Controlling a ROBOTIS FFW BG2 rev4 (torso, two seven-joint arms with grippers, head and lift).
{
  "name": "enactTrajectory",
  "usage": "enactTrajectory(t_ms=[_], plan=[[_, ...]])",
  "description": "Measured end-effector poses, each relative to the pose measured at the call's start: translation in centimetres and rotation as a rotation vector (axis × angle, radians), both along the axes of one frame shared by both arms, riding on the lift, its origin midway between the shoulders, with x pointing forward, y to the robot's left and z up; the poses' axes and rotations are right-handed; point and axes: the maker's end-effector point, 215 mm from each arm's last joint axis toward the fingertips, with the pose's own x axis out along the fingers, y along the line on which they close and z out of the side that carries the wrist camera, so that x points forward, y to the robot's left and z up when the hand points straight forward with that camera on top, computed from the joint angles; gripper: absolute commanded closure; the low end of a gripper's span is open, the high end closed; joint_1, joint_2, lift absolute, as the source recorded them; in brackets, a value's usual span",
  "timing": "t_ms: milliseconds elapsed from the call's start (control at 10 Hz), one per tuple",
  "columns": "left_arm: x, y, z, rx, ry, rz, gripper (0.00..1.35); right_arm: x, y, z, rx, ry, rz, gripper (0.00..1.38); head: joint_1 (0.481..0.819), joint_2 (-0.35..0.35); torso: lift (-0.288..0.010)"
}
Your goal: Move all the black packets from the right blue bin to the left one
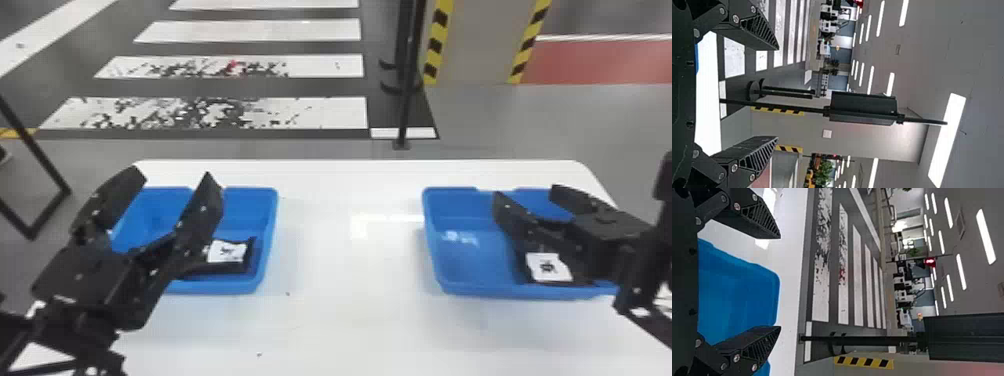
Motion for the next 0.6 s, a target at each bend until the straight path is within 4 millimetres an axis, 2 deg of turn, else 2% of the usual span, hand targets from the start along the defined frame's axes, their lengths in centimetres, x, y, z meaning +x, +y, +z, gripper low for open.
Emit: enactTrajectory(t_ms=[200, 400, 600], plan=[[-0.1, -1.5, -0.7, -0.018, 0.031, -0.039, 0.24, 0.5, -3.5, -1.7, -0.049, 0.107, -0.068, 0.21, 0.695, -0.084, -0.140], [0.0, -2.2, -1.2, -0.035, 0.052, -0.059, 0.25, 1.9, -5.5, -3.9, -0.063, 0.229, -0.081, 0.21, 0.695, -0.112, -0.140], [0.0, -2.8, -1.3, -0.040, 0.054, -0.074, 0.25, 1.8, -7.6, -6.2, -0.078, 0.363, -0.124, 0.20, 0.695, -0.148, -0.140]])
